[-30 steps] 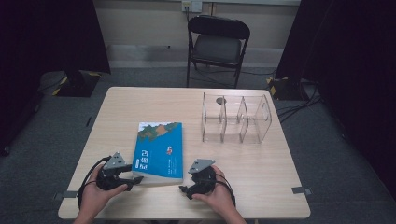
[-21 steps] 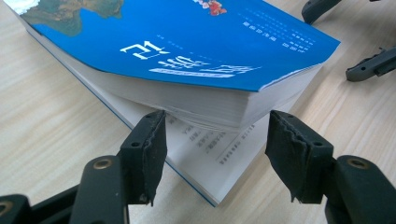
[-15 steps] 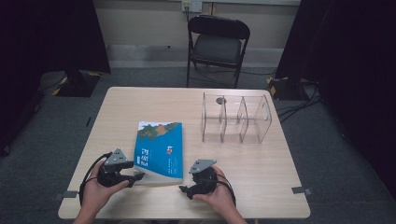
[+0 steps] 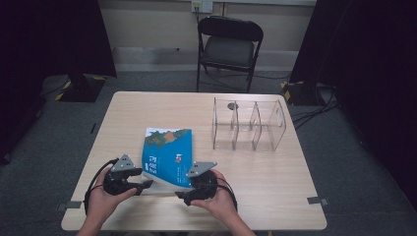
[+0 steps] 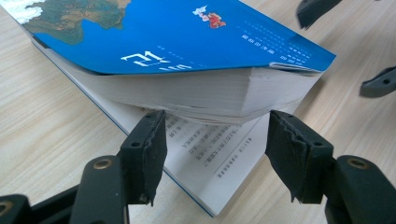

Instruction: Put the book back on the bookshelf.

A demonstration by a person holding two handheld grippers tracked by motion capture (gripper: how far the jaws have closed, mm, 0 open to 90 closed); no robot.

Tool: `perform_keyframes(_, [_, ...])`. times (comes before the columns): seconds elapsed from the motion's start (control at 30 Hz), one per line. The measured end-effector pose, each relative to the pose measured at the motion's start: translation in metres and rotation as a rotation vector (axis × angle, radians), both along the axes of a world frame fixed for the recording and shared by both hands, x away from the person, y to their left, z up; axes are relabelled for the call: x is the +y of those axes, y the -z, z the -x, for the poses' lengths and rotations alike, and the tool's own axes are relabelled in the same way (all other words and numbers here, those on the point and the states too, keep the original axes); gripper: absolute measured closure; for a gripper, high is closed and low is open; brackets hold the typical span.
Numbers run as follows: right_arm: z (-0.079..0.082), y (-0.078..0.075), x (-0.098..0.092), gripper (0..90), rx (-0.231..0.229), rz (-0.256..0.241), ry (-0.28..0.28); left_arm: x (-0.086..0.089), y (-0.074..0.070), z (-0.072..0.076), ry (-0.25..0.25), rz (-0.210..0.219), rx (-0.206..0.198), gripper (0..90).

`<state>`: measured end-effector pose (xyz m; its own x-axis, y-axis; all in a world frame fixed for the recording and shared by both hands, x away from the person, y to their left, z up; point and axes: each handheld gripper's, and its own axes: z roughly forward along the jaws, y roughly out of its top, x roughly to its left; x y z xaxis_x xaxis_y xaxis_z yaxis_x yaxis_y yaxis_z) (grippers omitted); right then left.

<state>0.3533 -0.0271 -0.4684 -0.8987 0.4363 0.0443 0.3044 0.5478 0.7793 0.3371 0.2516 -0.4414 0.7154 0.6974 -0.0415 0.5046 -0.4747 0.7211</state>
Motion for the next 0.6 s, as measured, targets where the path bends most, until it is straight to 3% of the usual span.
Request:
perform_keyframes(0.1, [-0.003, 0.001, 0.007, 16.1, 0.014, -0.034, 0.000, -0.001, -0.001, -0.001, -0.002, 0.000, 0.009, 38.4])
perform_keyframes(0.23, [-0.005, 0.000, 0.018, 16.4, -0.001, -0.022, -0.018, -0.002, -0.003, -0.002, -0.001, -0.005, 0.017, 38.4])
perform_keyframes(0.27, [-0.007, 0.000, 0.023, 20.4, 0.010, -0.014, -0.034, -0.003, -0.003, -0.002, -0.006, 0.000, 0.017, 38.4])
perform_keyframes(0.37, [-0.009, 0.002, 0.029, 20.4, 0.017, -0.015, -0.038, -0.003, -0.004, -0.003, -0.001, -0.006, 0.015, 38.4])
perform_keyframes(0.47, [-0.008, 0.002, 0.038, 22.2, -0.022, 0.017, -0.046, -0.004, -0.006, -0.003, -0.006, -0.001, 0.023, 38.4])
perform_keyframes(0.57, [-0.009, 0.001, 0.046, 23.1, -0.030, 0.031, -0.047, -0.004, -0.007, -0.005, 0.004, -0.019, 0.023, 38.4])
perform_keyframes(0.6, [-0.011, 0.001, 0.051, 23.0, -0.044, 0.066, -0.045, -0.005, -0.008, -0.005, 0.002, -0.015, 0.025, 38.4])
